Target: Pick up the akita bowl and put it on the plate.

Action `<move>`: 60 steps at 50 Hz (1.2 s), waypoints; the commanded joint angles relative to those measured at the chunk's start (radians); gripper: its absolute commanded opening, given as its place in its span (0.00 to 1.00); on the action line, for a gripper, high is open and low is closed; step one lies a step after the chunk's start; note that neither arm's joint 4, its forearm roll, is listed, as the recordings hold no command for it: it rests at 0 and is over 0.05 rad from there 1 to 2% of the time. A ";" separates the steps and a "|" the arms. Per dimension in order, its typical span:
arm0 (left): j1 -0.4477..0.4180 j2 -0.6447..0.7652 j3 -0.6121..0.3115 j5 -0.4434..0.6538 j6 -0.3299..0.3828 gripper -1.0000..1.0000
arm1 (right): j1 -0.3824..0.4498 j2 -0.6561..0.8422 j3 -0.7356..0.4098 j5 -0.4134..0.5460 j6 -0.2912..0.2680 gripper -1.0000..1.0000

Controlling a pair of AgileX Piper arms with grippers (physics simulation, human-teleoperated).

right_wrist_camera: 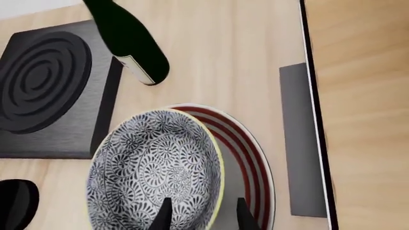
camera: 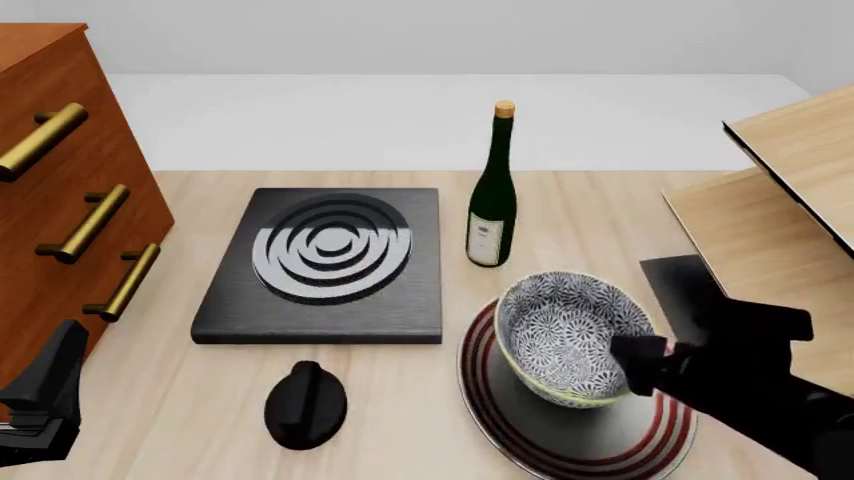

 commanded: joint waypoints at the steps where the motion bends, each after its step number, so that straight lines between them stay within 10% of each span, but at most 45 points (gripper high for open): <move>1: 0.000 0.000 0.000 0.000 0.000 1.00 | -0.020 -0.068 -0.013 0.041 -0.023 1.00; 21: 0.000 0.000 0.000 0.000 0.000 1.00 | -0.025 -0.248 0.002 0.126 -0.105 1.00; 28: 0.000 0.000 0.000 0.000 0.000 1.00 | -0.063 -0.366 -0.014 0.177 -0.219 1.00; 38: 0.000 0.000 0.000 0.000 0.000 1.00 | -0.044 -0.417 0.053 0.137 -0.203 1.00; 47: 0.000 0.000 0.000 0.000 0.000 1.00 | -0.085 -0.586 0.156 0.064 -0.319 1.00; 60: 0.000 0.000 0.000 0.000 0.000 1.00 | -0.182 -0.964 0.193 0.318 -0.292 1.00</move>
